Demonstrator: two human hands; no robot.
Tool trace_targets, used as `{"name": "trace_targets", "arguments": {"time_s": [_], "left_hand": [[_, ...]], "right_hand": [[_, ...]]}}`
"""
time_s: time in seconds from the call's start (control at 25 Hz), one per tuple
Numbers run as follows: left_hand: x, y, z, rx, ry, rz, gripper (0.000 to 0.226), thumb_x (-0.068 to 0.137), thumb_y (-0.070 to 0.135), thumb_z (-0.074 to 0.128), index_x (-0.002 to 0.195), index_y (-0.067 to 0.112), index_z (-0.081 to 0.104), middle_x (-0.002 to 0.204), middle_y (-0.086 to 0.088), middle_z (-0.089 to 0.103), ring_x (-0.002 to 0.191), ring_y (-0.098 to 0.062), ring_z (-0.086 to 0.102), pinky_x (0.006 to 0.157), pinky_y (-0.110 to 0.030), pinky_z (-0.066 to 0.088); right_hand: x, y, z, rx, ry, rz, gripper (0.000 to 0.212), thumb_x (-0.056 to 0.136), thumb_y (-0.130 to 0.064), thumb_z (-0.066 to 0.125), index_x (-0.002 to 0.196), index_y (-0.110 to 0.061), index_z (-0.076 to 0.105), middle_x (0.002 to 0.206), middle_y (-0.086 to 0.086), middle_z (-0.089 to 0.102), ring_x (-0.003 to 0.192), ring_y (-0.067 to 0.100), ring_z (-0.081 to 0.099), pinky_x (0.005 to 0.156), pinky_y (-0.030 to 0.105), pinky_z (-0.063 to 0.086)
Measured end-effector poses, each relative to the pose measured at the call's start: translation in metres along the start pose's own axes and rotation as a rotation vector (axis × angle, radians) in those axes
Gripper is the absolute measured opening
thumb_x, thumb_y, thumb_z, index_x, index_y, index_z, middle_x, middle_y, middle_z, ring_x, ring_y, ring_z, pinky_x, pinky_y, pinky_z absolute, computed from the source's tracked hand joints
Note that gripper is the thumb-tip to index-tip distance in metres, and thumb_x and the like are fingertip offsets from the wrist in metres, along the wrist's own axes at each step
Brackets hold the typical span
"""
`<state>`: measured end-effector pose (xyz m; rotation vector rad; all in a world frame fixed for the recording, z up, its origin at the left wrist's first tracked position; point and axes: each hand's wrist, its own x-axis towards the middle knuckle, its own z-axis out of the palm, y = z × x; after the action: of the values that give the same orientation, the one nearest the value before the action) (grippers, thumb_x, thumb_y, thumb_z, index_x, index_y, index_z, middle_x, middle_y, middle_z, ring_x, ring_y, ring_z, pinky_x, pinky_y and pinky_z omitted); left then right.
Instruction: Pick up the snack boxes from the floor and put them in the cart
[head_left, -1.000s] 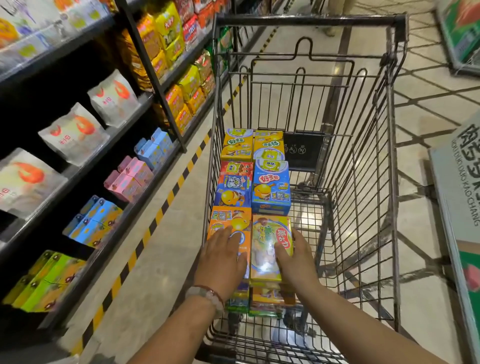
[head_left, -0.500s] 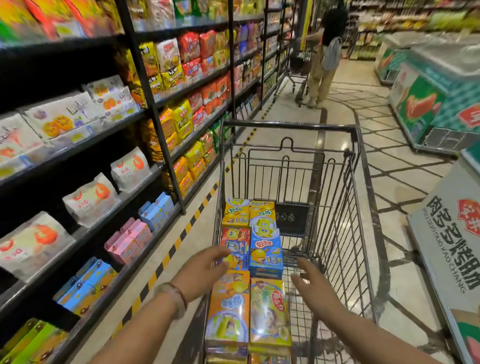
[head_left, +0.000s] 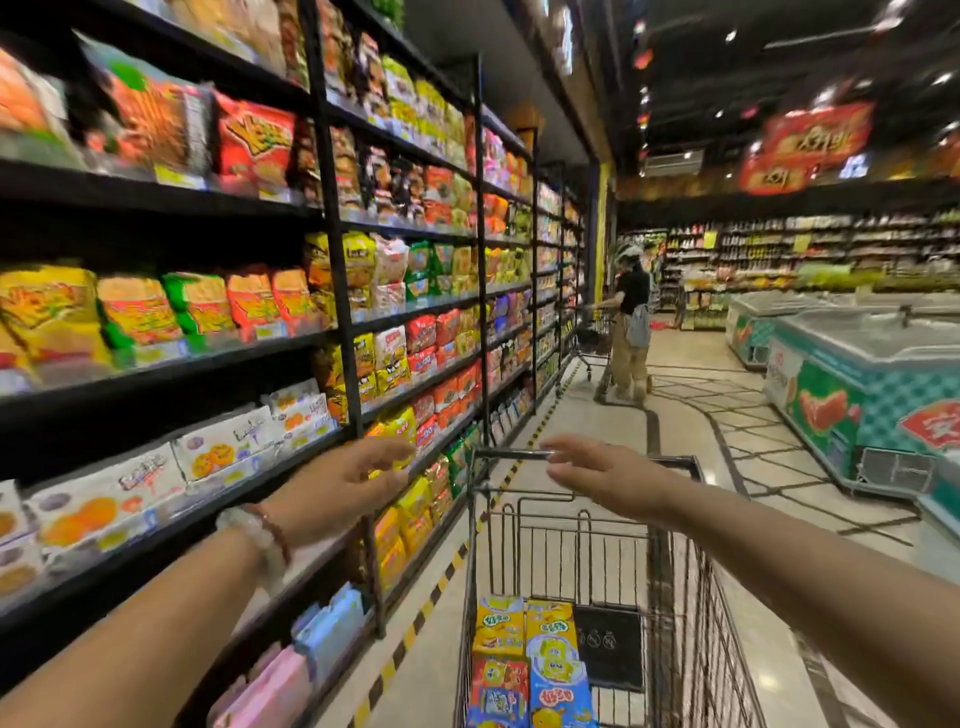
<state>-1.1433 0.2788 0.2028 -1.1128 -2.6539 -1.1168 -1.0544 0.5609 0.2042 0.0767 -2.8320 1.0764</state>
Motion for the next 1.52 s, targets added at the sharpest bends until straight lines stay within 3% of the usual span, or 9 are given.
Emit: {"name": "trace_targets", "arguments": {"time_s": [0.16,0.28,0.36,0.48,0.84,0.96,1.08,1.24,1.52], "left_hand": [[-0.025,0.011,-0.051,0.093,0.018,-0.011,0.077,0.043,0.096,0.042,0.106,0.053,0.046,0.124,0.027,0.048,0.117,0.003,0.047,0.099,-0.021,0.039],[-0.057,0.016,-0.073,0.255,-0.016,-0.060,0.058,0.061,0.085,0.046,0.111,0.057,0.035,0.130,0.026,0.039,0.123,0.003,0.038,0.108,-0.024,0.032],[-0.084,0.014,-0.085,0.397,-0.011,-0.108,0.063,0.066,0.084,0.042,0.121,0.055,0.033,0.137,0.022,0.036,0.129,0.000,0.034,0.110,-0.024,0.028],[-0.131,0.019,-0.096,0.550,0.017,-0.235,0.054,0.090,0.051,0.048,0.140,0.039,0.031,0.148,0.016,0.028,0.137,-0.006,0.028,0.112,-0.026,0.025],[-0.313,0.093,-0.092,0.708,0.153,-0.686,0.056,0.092,0.044,0.048,0.143,0.036,0.026,0.149,0.019,0.022,0.139,-0.004,0.019,0.116,-0.032,0.021],[-0.383,0.130,-0.088,0.732,0.238,-0.829,0.053,0.095,0.038,0.047,0.144,0.031,0.028,0.149,0.014,0.024,0.140,-0.006,0.020,0.113,-0.023,0.021],[-0.457,0.172,-0.086,0.768,0.335,-0.990,0.053,0.096,0.035,0.046,0.145,0.028,0.027,0.149,0.011,0.024,0.139,-0.009,0.023,0.099,-0.007,0.018],[-0.560,0.229,-0.083,0.829,0.420,-1.233,0.055,0.095,0.041,0.046,0.145,0.037,0.022,0.154,0.010,0.021,0.140,-0.012,0.024,0.109,-0.023,0.024],[-0.725,0.343,-0.055,0.868,0.572,-1.538,0.053,0.094,0.039,0.049,0.143,0.032,0.029,0.149,0.007,0.032,0.135,-0.012,0.032,0.109,-0.028,0.030]], "right_hand": [[0.005,-0.057,-0.003,-0.226,0.022,-0.192,0.049,0.096,-0.038,0.049,0.142,-0.029,0.037,0.138,0.000,0.050,0.119,0.014,0.051,0.100,0.033,0.044],[0.008,-0.077,0.011,-0.295,-0.005,-0.273,0.052,0.095,-0.039,0.050,0.144,-0.030,0.035,0.142,-0.002,0.045,0.116,0.009,0.048,0.097,0.026,0.041],[0.012,-0.087,0.023,-0.365,-0.054,-0.343,0.054,0.095,-0.043,0.050,0.145,-0.030,0.033,0.149,-0.003,0.038,0.127,0.011,0.044,0.101,0.024,0.035],[0.010,-0.107,0.040,-0.424,-0.113,-0.448,0.056,0.095,-0.045,0.048,0.146,-0.029,0.031,0.151,-0.004,0.035,0.135,0.013,0.037,0.107,0.026,0.031],[-0.032,-0.184,0.130,-0.369,-0.301,-0.858,0.056,0.096,-0.047,0.044,0.147,-0.032,0.027,0.153,-0.010,0.029,0.139,0.010,0.028,0.107,0.024,0.028],[-0.063,-0.227,0.167,-0.311,-0.383,-0.990,0.056,0.096,-0.046,0.044,0.147,-0.033,0.027,0.154,-0.008,0.028,0.140,0.012,0.027,0.110,0.030,0.027],[-0.102,-0.278,0.200,-0.239,-0.433,-1.146,0.054,0.095,-0.046,0.045,0.146,-0.033,0.029,0.154,-0.006,0.029,0.140,0.013,0.027,0.111,0.031,0.026],[-0.174,-0.344,0.237,-0.154,-0.539,-1.318,0.056,0.093,-0.049,0.045,0.145,-0.033,0.032,0.152,-0.005,0.032,0.137,0.015,0.032,0.110,0.031,0.030],[-0.337,-0.451,0.306,-0.101,-0.642,-1.665,0.053,0.098,-0.039,0.045,0.147,-0.030,0.026,0.154,-0.007,0.026,0.142,0.011,0.022,0.108,0.018,0.017]]}}
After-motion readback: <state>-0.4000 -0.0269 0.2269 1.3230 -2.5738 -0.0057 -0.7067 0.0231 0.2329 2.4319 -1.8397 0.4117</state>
